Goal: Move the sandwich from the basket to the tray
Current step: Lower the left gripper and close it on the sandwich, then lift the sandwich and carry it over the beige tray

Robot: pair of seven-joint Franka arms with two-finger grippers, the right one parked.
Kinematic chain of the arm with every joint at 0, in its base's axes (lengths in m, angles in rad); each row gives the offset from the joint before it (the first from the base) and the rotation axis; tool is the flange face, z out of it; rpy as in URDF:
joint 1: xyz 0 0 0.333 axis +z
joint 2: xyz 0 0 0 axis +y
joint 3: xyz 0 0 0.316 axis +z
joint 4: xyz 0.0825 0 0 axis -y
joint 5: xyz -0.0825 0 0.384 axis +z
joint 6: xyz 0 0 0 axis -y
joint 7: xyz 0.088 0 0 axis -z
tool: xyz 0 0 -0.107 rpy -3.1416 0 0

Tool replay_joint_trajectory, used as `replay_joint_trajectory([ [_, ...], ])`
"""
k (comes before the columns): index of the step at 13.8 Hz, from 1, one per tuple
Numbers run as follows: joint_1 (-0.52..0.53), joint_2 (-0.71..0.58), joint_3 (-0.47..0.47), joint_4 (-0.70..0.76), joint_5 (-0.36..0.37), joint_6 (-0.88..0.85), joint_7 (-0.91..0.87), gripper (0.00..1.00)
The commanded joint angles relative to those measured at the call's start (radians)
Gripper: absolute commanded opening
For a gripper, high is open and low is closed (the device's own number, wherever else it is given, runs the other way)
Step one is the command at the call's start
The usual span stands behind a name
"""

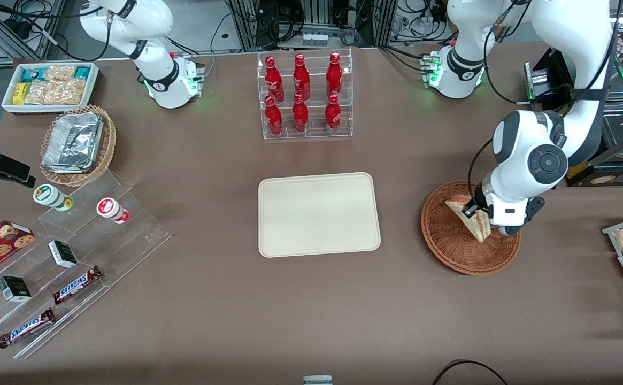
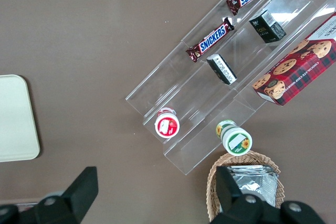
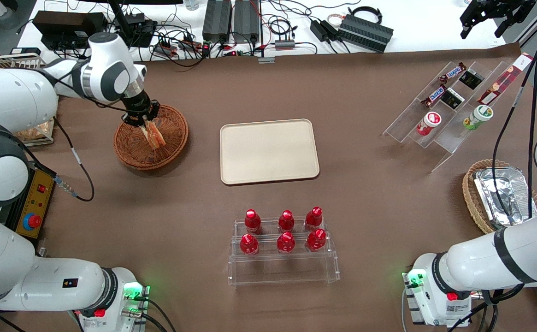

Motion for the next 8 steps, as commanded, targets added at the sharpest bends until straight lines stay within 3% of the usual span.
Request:
replay_joint_trajectory([
  [1, -0.002, 0.009, -0.051, 0.063, 0.020, -0.064, 0.109, 0.00],
  [5, -0.004, 0.081, -0.183, 0.136, 0.020, -0.057, 0.149, 0.00],
  [8, -0.048, 0.205, -0.291, 0.271, 0.037, -0.062, 0.002, 0.00],
])
